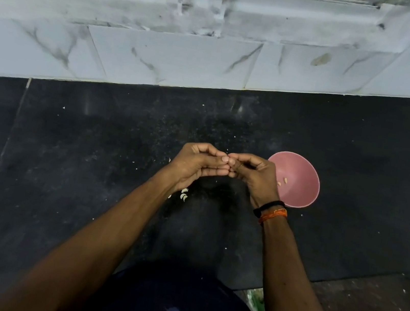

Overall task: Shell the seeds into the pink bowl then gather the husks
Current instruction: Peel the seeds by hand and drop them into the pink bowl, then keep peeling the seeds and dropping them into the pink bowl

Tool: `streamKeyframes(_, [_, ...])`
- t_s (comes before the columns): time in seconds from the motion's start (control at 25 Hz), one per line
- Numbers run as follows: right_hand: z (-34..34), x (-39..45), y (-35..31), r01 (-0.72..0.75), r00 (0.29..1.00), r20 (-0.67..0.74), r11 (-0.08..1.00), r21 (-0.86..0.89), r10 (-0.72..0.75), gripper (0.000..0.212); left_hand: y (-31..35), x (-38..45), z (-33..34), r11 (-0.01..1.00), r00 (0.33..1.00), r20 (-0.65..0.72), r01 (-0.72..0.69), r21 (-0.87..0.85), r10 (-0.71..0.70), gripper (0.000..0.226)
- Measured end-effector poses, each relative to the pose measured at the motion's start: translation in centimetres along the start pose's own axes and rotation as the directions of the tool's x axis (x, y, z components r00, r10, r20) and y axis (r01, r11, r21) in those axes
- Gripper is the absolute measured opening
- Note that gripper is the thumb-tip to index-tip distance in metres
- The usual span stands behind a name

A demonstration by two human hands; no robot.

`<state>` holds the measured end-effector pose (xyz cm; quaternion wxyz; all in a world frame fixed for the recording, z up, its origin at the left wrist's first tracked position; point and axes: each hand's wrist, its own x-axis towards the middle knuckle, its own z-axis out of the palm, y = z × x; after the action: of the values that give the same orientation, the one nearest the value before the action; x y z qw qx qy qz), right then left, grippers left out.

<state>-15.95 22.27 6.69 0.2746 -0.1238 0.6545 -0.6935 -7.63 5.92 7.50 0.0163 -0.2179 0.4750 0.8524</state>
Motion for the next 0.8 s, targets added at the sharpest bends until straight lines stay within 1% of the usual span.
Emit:
streamKeyframes(0.2, [-1.2,-0.2,-0.3,0.020,1.000,-0.004,1.000,0.015,-0.020,0.015,0.3,0.6,0.9,0.999,0.999,0.031,0.026,0.021,-0.027,0.022])
streamKeyframes(0.36, [-1.7,-0.5,-0.5,0.020,1.000,-0.022,1.000,0.005,-0.020,0.016,0.1,0.9,1.6,0.999,0.999,0.017,0.034,0.027,-0.034,0.027])
streamKeyframes(0.44, [-2.3,-0.6,-0.7,0.033,0.998,-0.055,0.999,-0.021,-0.034,0.015,0.0,1.2,2.4,0.999,0.999,0.025,0.040,0.030,-0.041,0.029])
streamKeyframes(0.56, [-3.5,-0.8,-0.9,0.025,0.990,-0.139,0.999,-0.045,-0.031,0.012,-0.1,2.0,3.9,0.996,0.996,0.060,0.066,0.064,-0.070,0.029])
streamKeyframes(0.64, [-4.5,-0.9,-1.0,-0.007,0.974,-0.228,1.000,-0.022,0.001,0.012,-0.2,2.8,4.8,0.982,0.996,0.055,0.057,0.177,-0.068,0.026])
streamKeyframes(0.72, [-5.8,-1.1,-1.1,-0.057,0.931,-0.364,0.998,-0.038,0.039,0.012,-0.5,3.7,6.0,0.946,0.999,0.031,0.025,0.324,-0.037,0.021])
streamKeyframes(0.76, [-6.5,-1.1,-1.1,-0.092,0.897,-0.439,0.993,-0.078,0.049,0.011,-0.5,4.1,6.6,0.923,1.000,0.021,0.011,0.385,-0.021,0.023])
streamKeyframes(0.8, [-7.3,-1.1,-1.0,-0.137,0.863,-0.503,0.978,-0.156,0.041,0.010,-0.6,4.4,7.3,0.899,1.000,0.019,0.002,0.439,-0.012,0.025])
